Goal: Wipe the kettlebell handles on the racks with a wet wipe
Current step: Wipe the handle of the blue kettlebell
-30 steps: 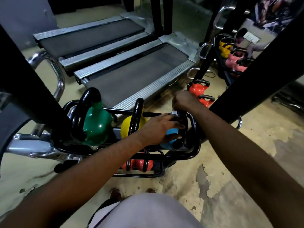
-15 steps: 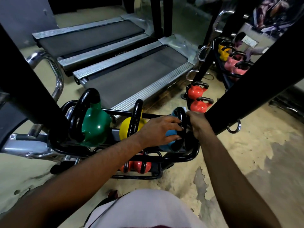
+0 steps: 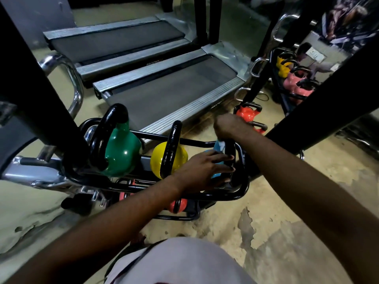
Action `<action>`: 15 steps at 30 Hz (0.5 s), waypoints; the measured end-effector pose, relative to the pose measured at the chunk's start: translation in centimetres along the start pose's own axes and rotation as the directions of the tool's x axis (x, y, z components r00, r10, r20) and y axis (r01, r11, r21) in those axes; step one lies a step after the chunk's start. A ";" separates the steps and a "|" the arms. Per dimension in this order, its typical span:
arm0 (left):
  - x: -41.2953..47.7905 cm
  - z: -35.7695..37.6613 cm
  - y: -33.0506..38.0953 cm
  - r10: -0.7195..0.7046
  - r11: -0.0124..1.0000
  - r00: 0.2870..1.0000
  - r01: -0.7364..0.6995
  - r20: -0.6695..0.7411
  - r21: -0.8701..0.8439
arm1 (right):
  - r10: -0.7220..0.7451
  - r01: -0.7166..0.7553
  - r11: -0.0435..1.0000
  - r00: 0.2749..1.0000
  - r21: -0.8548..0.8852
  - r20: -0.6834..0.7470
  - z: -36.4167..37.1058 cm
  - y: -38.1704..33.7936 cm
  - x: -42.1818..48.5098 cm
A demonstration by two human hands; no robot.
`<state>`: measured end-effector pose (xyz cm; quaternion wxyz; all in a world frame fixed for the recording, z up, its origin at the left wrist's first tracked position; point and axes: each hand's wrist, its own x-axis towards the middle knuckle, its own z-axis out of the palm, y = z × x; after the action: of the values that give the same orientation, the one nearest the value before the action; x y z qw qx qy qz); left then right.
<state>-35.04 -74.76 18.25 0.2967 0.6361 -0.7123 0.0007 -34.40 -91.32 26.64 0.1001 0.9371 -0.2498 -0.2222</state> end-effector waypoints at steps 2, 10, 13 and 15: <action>0.2 -0.2 -0.4 0.011 1.000 1.000 -0.012 0.006 0.011 | -0.074 0.074 0.983 0.997 -0.166 0.004 -0.1 -1.1 -0.2; -0.8 0.3 -0.8 -0.010 0.999 1.000 0.009 0.017 0.039 | 0.011 -0.012 1.000 0.997 -0.016 -0.071 0.5 -0.1 -1.9; -1.5 0.4 -1.1 -0.031 1.000 0.999 0.031 -0.006 0.002 | 0.180 -0.067 0.889 0.961 0.454 -0.210 2.6 1.5 -3.3; -1.5 0.5 -1.1 -0.033 0.999 0.999 0.033 -0.007 -0.024 | 0.315 -0.090 0.720 0.926 0.688 -0.209 4.2 2.7 -3.9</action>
<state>-34.23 -73.84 16.78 0.3065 0.6441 -0.7007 -0.0103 -40.55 -91.92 25.22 -0.1797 0.8995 -0.3957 0.0448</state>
